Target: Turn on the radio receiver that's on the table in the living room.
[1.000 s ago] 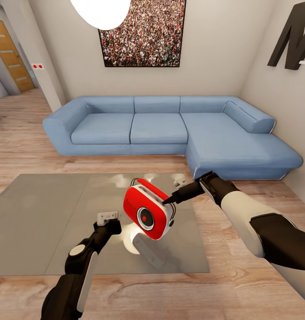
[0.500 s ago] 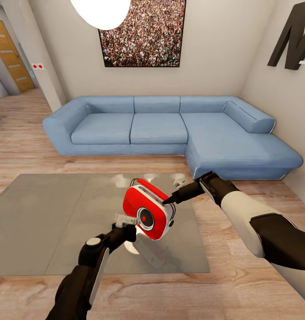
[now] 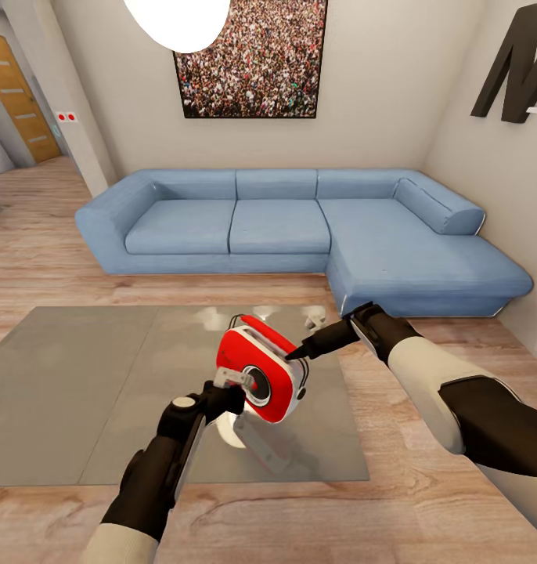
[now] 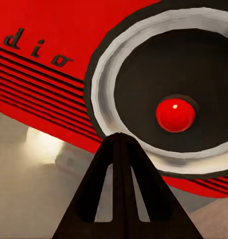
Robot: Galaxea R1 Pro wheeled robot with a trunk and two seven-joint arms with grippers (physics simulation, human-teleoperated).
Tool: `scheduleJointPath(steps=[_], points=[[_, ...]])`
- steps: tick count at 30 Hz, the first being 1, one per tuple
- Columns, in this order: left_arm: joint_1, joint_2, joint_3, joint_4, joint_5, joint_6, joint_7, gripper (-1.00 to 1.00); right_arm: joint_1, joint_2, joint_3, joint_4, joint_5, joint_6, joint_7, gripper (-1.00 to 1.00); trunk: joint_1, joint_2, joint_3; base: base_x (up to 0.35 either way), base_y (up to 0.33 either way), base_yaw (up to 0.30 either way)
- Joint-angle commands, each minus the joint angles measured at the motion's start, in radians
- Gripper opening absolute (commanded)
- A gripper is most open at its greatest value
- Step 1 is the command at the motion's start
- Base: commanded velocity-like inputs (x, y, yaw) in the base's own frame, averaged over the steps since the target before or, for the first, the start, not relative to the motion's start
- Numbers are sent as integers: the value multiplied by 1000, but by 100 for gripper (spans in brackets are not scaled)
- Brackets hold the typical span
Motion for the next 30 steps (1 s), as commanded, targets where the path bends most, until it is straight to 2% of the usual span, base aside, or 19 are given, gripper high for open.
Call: scheduleJointPath(steps=[1, 3, 5, 9, 11, 14, 17, 20, 26, 30], points=[[-20, 0, 0, -1, 2, 2, 1, -100, 0, 0, -7, -1, -7, 2, -1, -100, 0, 0, 0, 0, 0, 0], [-52, 0, -3, 8, 24, 2, 1, -100, 0, 1, -7, -1, -6, 2, -1, -100, 0, 0, 0, 0, 0, 0], [-76, 0, -19, 45, 80, 2, 3, -100, 0, 2, -7, -1, -6, 2, 0, -100, 0, 0, 0, 0, 0, 0], [-150, 0, -100, 191, 218, -3, 33, -100, 0, 2, -7, -1, -6, 2, 1, -100, 0, 0, 0, 0, 0, 0], [-166, 0, -121, 220, 250, -6, 63, -100, 0, 3, -7, -1, -6, 2, 0, -100, 0, 0, 0, 0, 0, 0], [-175, 0, -145, 280, 270, -18, 89, -100, 0, 4, -7, -1, -6, 2, 0, -100, 0, 0, 0, 0, 0, 0], [-177, 0, -152, 344, 273, -75, 95, -100, 0, 4, -8, -1, -6, 2, 0, -100, 0, 0, 0, 0, 0, 0], [-178, 0, -153, 386, 272, -104, 99, -100, 0, 4, -8, -1, -6, 2, 0, -100, 0, 0, 0, 0, 0, 0], [-178, 0, -151, 412, 269, -130, 104, -100, 0, 4, -8, -1, -6, 2, 3, -100, 0, 0, 0, 0, 0, 0], [-178, 0, -151, 412, 271, -135, 131, -100, 0, 5, -8, -1, -6, 2, 1, -100, 0, 0, 0, 0, 0, 0]])
